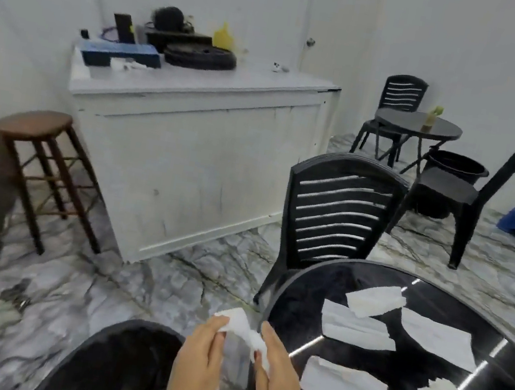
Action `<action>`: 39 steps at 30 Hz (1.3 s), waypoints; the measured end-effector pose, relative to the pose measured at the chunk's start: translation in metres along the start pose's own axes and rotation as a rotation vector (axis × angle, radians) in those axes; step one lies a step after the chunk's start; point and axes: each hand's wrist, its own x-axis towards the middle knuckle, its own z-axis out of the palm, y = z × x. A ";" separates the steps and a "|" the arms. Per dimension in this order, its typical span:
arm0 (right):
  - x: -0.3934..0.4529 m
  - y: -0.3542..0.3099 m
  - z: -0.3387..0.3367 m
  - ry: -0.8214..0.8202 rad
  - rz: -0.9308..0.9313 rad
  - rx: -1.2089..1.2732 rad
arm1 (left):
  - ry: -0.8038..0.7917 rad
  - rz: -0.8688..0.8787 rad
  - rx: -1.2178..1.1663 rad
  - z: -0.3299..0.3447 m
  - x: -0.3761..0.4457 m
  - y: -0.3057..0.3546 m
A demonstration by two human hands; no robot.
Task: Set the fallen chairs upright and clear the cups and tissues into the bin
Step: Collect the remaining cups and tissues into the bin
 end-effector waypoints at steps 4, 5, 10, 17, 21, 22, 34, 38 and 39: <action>-0.003 -0.008 0.056 -0.197 -0.043 -0.001 | 0.174 -0.115 0.087 -0.054 -0.036 -0.046; -0.005 -0.009 0.070 -0.249 -0.041 -0.013 | 0.212 -0.145 0.106 -0.065 -0.045 -0.056; -0.023 -0.005 0.126 -0.498 0.016 -0.121 | 0.319 -0.292 0.184 -0.098 -0.088 -0.105; -0.043 0.036 0.184 -0.620 0.076 -0.228 | 0.287 -0.416 0.230 -0.092 -0.126 -0.178; -0.050 0.073 0.212 -0.630 0.105 -0.182 | 0.246 -0.436 0.225 -0.073 -0.128 -0.217; -0.051 0.083 0.219 -0.639 0.119 -0.176 | 0.241 -0.451 0.209 -0.068 -0.127 -0.227; -0.063 0.146 0.248 -0.838 0.064 -0.784 | -0.101 -0.630 0.567 -0.027 -0.134 -0.285; -0.056 0.118 0.240 -0.824 0.078 -0.735 | -0.078 -0.594 0.625 -0.044 -0.129 -0.264; -0.053 0.108 0.236 -0.827 0.079 -0.732 | -0.073 -0.590 0.639 -0.049 -0.125 -0.257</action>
